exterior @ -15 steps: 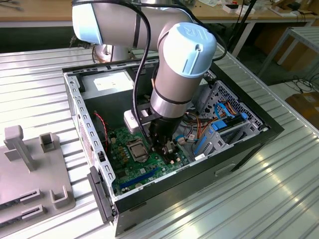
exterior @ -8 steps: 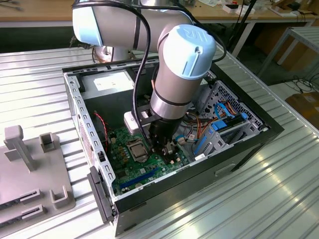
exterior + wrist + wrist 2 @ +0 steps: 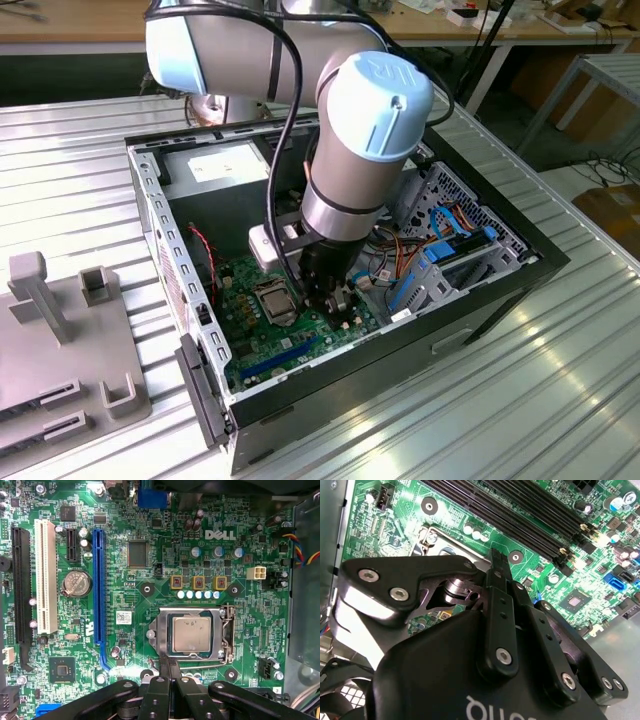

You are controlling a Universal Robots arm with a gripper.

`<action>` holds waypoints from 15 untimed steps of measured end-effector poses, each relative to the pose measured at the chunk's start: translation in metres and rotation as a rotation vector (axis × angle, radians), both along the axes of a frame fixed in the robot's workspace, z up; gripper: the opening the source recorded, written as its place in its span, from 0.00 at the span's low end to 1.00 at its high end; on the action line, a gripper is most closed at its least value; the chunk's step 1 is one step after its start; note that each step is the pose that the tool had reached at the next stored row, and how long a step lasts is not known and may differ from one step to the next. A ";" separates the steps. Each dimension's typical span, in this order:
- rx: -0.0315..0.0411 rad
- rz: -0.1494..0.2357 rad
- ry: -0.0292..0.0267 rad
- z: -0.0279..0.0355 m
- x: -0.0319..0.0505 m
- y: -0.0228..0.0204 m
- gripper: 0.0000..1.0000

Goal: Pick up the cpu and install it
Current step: 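Install the first cpu locking lever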

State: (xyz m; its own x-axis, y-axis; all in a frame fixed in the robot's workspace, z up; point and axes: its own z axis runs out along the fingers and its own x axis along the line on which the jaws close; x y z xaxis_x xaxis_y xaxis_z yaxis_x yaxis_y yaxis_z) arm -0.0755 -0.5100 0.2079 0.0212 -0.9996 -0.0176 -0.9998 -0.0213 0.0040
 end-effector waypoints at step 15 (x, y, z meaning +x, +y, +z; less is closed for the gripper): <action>-0.0003 0.000 0.0001 -0.0027 0.0009 -0.0002 0.11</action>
